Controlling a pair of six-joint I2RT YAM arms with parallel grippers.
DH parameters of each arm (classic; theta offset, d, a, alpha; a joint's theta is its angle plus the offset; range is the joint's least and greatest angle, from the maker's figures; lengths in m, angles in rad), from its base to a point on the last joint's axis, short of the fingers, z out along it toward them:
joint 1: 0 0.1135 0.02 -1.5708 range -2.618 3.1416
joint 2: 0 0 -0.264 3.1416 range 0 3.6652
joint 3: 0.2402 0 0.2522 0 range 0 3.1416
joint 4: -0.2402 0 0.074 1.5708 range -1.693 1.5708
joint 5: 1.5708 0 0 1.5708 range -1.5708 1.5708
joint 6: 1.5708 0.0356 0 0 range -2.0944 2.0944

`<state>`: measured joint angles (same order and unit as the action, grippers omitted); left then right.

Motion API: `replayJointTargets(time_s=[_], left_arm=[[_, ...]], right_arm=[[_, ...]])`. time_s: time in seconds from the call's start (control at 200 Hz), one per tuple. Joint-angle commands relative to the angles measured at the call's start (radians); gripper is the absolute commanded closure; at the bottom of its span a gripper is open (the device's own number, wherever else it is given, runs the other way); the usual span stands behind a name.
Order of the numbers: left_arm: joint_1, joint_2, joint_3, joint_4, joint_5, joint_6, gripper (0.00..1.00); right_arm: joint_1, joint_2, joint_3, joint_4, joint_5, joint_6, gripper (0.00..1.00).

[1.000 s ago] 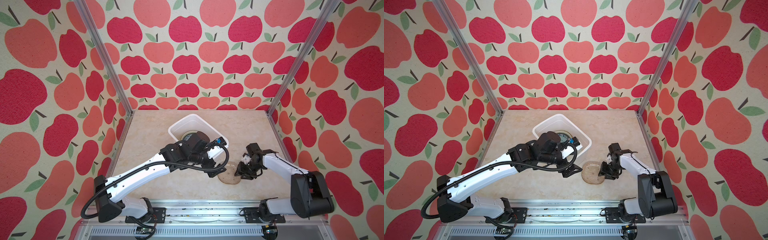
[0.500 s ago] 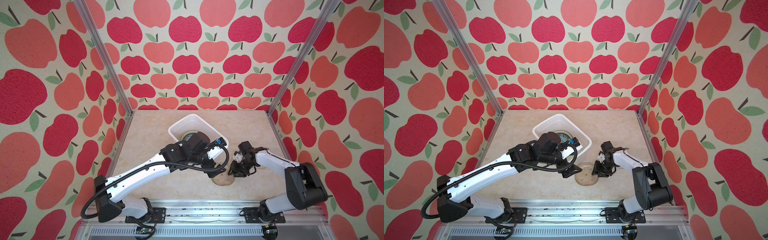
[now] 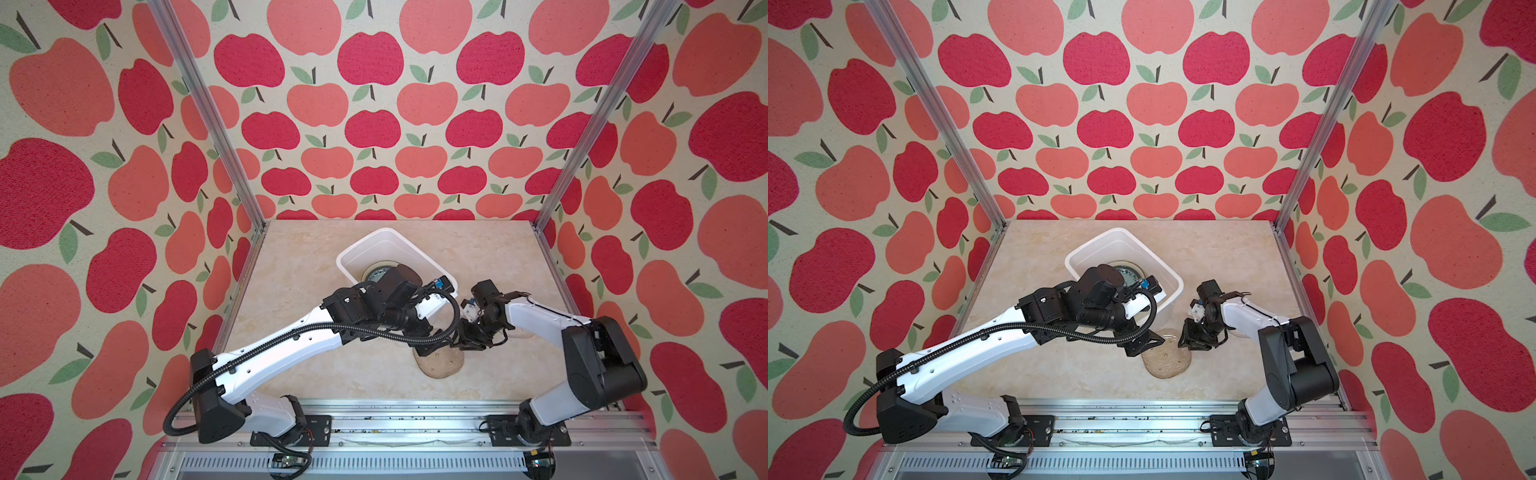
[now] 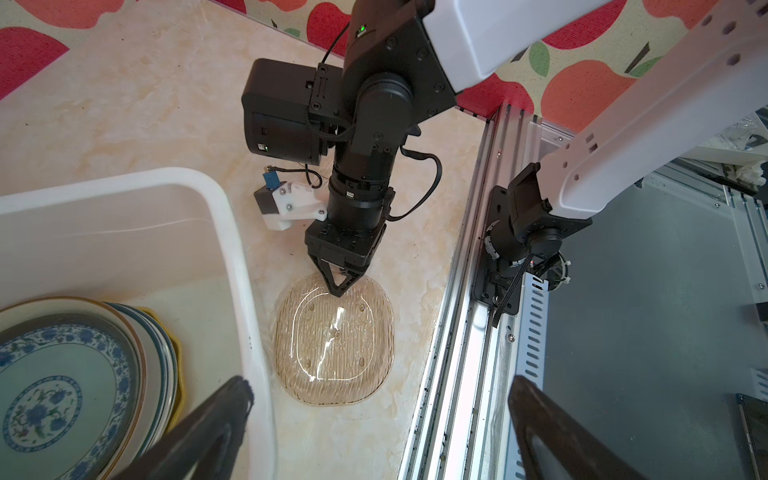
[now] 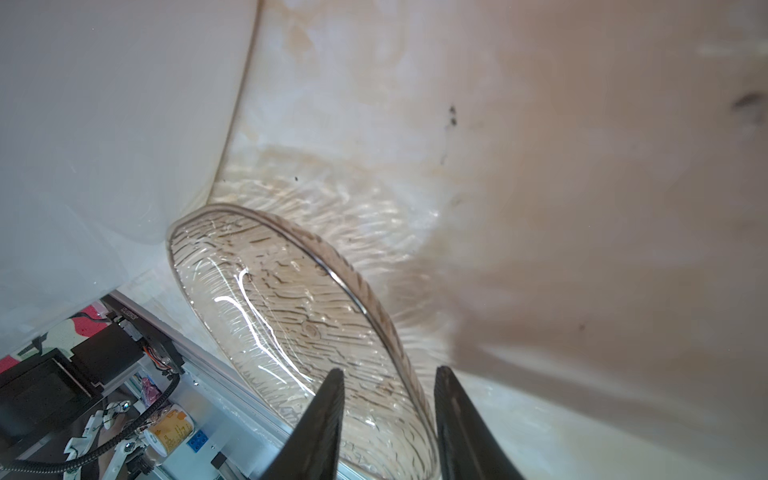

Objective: Place the plates into the plastic bin on the countertop

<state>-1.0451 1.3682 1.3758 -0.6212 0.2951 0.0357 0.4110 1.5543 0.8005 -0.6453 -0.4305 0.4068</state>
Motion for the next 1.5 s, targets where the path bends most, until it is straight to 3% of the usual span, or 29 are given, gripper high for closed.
replayJointTargets(time_s=[0.0,0.31,0.58,0.885,1.03,1.216,1.386,1.496], left_arm=[[-0.006,0.008,0.029,-0.029,-0.011,-0.005,0.01],[-0.008,0.001,0.029,-0.035,-0.025,-0.006,0.01],[-0.009,-0.03,0.011,-0.02,-0.054,-0.014,0.01],[-0.007,-0.093,-0.001,0.06,-0.134,-0.053,0.01],[-0.006,-0.141,-0.011,0.112,-0.256,-0.083,0.01],[0.039,-0.235,-0.088,0.214,-0.414,-0.19,0.01],[0.145,-0.327,-0.189,0.232,-0.458,-0.357,0.01],[0.198,-0.35,-0.224,0.204,-0.455,-0.397,0.01]], right_arm=[[0.015,0.029,0.027,-0.024,0.021,-0.02,0.66],[0.037,0.091,0.06,-0.046,0.029,-0.043,0.88],[0.037,-0.038,0.051,-0.152,0.081,-0.017,1.0],[0.037,-0.372,0.102,-0.409,0.097,0.104,1.0],[0.037,-0.467,0.186,-0.592,0.1,0.094,1.0],[0.037,-0.537,0.293,-0.779,0.089,0.084,1.0],[0.037,-0.56,0.41,-0.87,0.043,0.115,1.0],[0.037,-0.551,0.503,-0.883,0.006,0.167,1.0]])
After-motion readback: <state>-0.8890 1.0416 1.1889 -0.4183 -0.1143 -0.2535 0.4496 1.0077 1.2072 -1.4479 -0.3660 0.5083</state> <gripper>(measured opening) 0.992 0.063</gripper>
